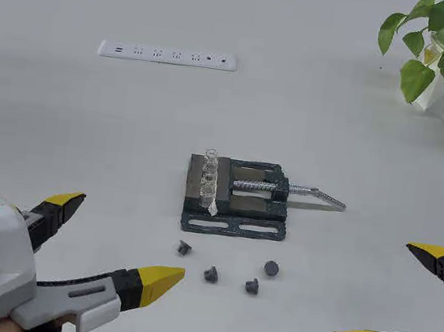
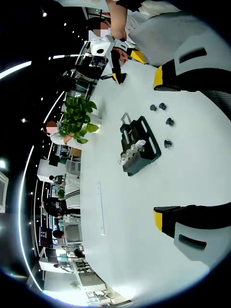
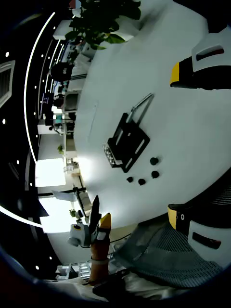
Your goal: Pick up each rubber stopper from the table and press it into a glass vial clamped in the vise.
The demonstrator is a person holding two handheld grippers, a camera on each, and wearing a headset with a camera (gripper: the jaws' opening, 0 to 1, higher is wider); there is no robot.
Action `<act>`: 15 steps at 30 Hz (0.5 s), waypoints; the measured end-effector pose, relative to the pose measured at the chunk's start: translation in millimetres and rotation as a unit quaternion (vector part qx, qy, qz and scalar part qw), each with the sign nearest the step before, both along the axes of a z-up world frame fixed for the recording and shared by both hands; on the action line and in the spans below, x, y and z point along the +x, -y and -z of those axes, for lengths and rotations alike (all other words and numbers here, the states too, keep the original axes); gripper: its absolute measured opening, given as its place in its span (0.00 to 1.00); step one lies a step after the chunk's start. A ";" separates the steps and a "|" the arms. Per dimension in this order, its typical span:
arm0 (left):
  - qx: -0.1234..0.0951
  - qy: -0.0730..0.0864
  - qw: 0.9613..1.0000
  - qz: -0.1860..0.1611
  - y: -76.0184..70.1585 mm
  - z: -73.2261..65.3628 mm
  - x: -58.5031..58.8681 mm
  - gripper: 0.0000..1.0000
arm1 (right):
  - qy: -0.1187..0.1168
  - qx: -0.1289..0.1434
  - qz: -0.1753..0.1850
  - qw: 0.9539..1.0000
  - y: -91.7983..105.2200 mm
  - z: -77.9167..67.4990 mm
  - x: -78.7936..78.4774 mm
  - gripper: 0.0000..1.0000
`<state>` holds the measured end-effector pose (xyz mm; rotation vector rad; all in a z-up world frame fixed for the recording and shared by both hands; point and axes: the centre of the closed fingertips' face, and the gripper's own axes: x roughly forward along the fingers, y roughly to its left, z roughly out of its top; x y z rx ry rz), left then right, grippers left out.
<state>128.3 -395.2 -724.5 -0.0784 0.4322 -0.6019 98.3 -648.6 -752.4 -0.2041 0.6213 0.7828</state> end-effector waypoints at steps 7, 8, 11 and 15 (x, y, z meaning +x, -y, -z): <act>0.000 -0.002 1.000 0.003 0.6 1.4 -1.2 0.99 | -0.005 -0.006 -0.004 1.000 -0.3 3.1 -1.5 0.99; 0.000 -0.003 1.000 0.002 1.4 1.5 -1.8 0.99 | -0.006 -0.008 -0.005 1.000 -0.2 4.1 -1.8 0.99; -0.001 -0.004 1.000 0.003 1.8 2.6 -2.5 0.99 | -0.008 -0.010 -0.007 1.000 -0.6 5.2 -2.2 0.99; 0.000 -0.004 1.000 0.006 4.0 1.3 -3.6 0.99 | -0.009 -0.012 -0.010 1.000 -1.6 5.8 -2.3 0.99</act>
